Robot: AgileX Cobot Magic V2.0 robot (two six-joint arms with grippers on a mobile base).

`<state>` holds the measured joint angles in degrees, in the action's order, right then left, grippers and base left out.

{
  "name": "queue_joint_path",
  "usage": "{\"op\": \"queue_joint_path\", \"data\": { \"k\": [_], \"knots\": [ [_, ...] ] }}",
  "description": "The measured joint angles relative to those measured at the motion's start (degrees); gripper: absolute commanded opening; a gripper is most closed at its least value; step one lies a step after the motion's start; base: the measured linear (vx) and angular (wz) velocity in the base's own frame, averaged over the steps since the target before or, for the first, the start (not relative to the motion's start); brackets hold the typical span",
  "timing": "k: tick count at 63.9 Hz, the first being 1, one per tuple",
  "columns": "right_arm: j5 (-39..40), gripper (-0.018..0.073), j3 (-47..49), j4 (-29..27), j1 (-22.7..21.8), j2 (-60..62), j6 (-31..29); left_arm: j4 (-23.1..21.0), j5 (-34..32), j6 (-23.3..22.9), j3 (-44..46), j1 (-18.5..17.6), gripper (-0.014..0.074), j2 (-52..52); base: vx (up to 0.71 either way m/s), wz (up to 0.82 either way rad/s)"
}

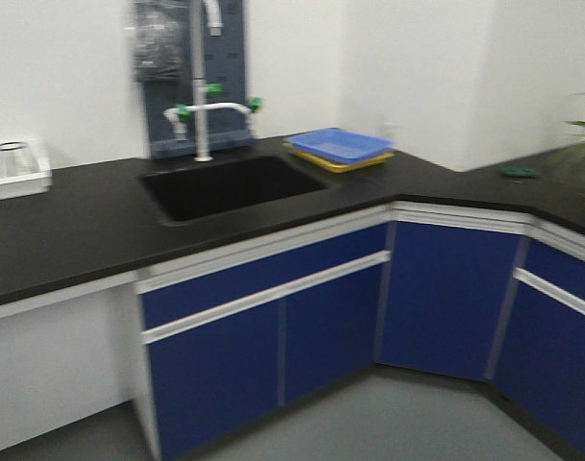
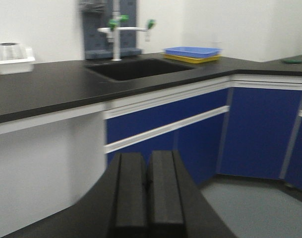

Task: Wipe beaker with gray cloth and return to tray
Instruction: 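Turn and drive the base toward the bench with cloth and tray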

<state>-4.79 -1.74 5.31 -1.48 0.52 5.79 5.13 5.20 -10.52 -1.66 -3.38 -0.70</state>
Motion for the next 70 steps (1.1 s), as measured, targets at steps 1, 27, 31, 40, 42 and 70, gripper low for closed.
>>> {"op": "queue_joint_path", "data": {
  "k": [1,27,31,40,42,70],
  "knots": [
    [0.00,-0.0011,0.00,0.00,0.00,0.00,0.00,0.00,0.00,0.00,0.00,0.00,-0.0003,0.00,-0.11,-0.82],
    [0.00,-0.0011,0.00,0.00,0.00,0.00,0.00,0.00,0.00,0.00,0.00,0.00,-0.0003,0.00,-0.03,-0.86],
    [0.00,-0.0011,0.00,0.00,0.00,0.00,0.00,0.00,0.00,0.00,0.00,0.00,-0.0003,0.00,0.05,-0.81],
    [0.00,-0.0011,0.00,0.00,0.00,0.00,0.00,0.00,0.00,0.00,0.00,0.00,-0.0003,0.00,0.09,-0.81],
    [0.00,-0.0011,0.00,0.00,0.00,0.00,0.00,0.00,0.00,0.00,0.00,0.00,-0.0003,0.00,0.12,-0.81],
    [0.00,-0.0011,0.00,0.00,0.00,0.00,0.00,0.00,0.00,0.00,0.00,0.00,-0.0003,0.00,0.20,-0.72]
  ]
}}
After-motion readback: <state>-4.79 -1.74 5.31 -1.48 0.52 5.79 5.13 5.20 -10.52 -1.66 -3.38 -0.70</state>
